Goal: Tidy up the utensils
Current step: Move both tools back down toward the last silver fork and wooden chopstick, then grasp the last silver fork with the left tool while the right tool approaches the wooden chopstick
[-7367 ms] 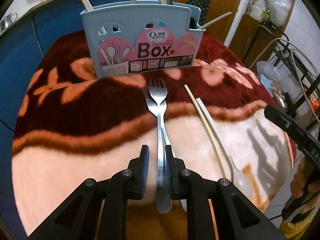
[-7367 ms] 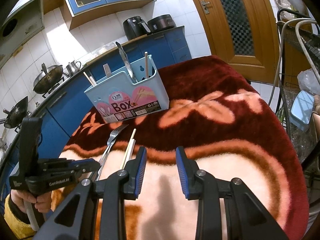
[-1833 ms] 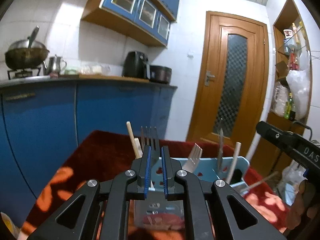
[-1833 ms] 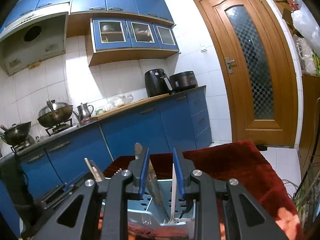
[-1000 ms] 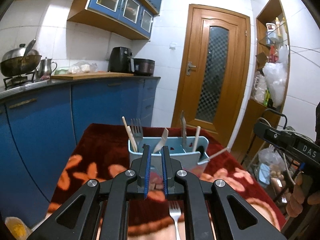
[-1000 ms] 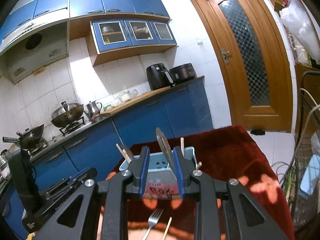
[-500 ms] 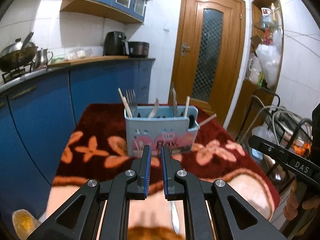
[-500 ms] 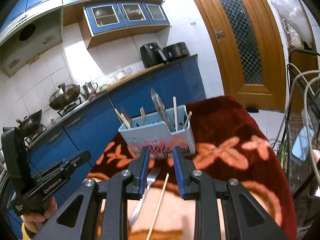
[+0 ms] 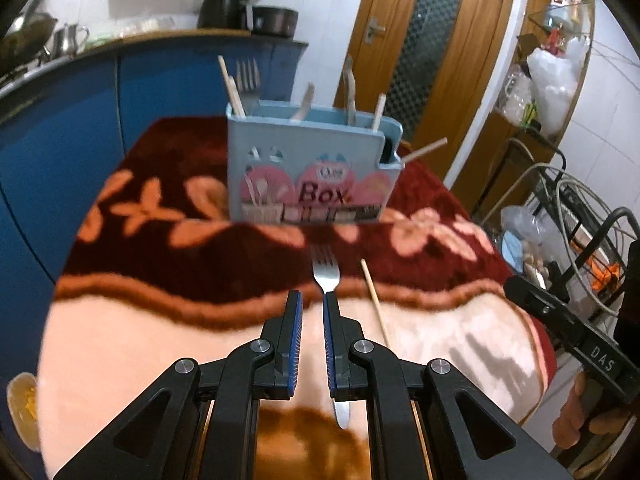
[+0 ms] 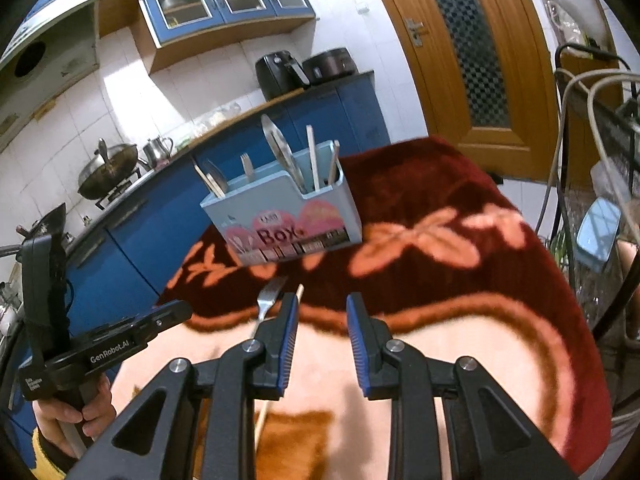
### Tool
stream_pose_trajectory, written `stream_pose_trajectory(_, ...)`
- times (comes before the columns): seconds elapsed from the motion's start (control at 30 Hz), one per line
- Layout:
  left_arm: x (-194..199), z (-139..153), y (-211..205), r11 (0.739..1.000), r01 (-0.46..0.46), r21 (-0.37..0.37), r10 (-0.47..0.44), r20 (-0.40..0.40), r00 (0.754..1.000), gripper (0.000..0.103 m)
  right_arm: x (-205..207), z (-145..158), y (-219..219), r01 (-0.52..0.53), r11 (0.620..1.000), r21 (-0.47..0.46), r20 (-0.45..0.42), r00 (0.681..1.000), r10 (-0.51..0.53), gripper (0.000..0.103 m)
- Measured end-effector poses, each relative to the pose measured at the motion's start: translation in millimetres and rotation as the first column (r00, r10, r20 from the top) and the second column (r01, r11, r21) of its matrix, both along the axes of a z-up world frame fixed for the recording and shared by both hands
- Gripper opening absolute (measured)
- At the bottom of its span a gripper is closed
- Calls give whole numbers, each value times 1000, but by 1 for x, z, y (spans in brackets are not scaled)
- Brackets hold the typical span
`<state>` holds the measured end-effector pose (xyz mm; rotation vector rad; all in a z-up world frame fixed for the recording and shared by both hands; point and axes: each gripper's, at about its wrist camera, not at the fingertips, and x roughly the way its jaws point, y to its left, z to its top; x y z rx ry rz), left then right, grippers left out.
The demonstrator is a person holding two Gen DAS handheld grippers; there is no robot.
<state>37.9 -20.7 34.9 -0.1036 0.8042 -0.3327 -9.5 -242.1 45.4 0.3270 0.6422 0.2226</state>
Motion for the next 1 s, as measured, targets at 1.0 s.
stream_pose_trajectory(1.0, 79, -51, -43, 988, 142, 51, -113, -374, 921, 10, 17, -41, -24, 1, 1000, 11, -122, 993, 0, 33)
